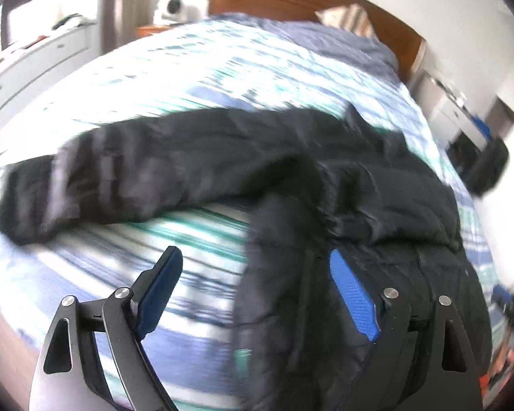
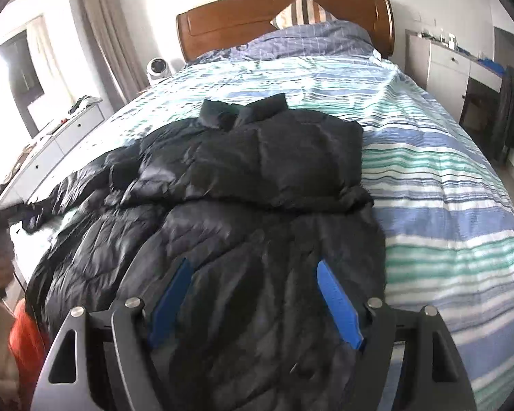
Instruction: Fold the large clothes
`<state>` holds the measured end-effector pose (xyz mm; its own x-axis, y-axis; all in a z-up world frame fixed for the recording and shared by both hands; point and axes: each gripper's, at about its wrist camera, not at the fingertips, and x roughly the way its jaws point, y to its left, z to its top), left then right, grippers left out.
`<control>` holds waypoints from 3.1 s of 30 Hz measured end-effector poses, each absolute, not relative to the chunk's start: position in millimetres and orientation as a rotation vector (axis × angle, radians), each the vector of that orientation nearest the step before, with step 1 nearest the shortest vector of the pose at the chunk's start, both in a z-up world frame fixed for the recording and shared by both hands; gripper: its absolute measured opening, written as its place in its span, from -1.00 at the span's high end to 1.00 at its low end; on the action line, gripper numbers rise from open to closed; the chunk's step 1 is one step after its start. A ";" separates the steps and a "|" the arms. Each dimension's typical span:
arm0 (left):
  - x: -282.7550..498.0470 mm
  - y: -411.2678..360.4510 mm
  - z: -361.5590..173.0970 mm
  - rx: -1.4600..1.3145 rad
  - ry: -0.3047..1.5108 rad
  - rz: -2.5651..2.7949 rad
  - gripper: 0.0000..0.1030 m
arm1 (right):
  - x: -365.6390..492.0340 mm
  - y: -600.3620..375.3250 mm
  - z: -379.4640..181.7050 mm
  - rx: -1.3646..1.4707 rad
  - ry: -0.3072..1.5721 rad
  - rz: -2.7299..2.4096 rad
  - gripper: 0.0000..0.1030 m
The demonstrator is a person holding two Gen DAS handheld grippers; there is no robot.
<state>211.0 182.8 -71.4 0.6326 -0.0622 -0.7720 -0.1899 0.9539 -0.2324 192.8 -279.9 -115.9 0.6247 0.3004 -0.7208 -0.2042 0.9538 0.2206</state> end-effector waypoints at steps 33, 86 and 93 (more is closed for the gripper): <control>211.9 368.4 -82.2 -0.545 0.666 0.712 0.79 | 146.8 -217.6 -130.5 0.118 0.929 0.433 -0.51; 174.9 79.7 -109.3 -0.177 0.868 -0.161 -0.61 | 397.4 -311.5 -100.5 0.412 0.777 0.191 0.67; 213.5 82.3 -87.7 -0.129 0.941 -0.215 -0.61 | 390.1 -339.8 -181.5 0.519 0.969 0.093 -0.48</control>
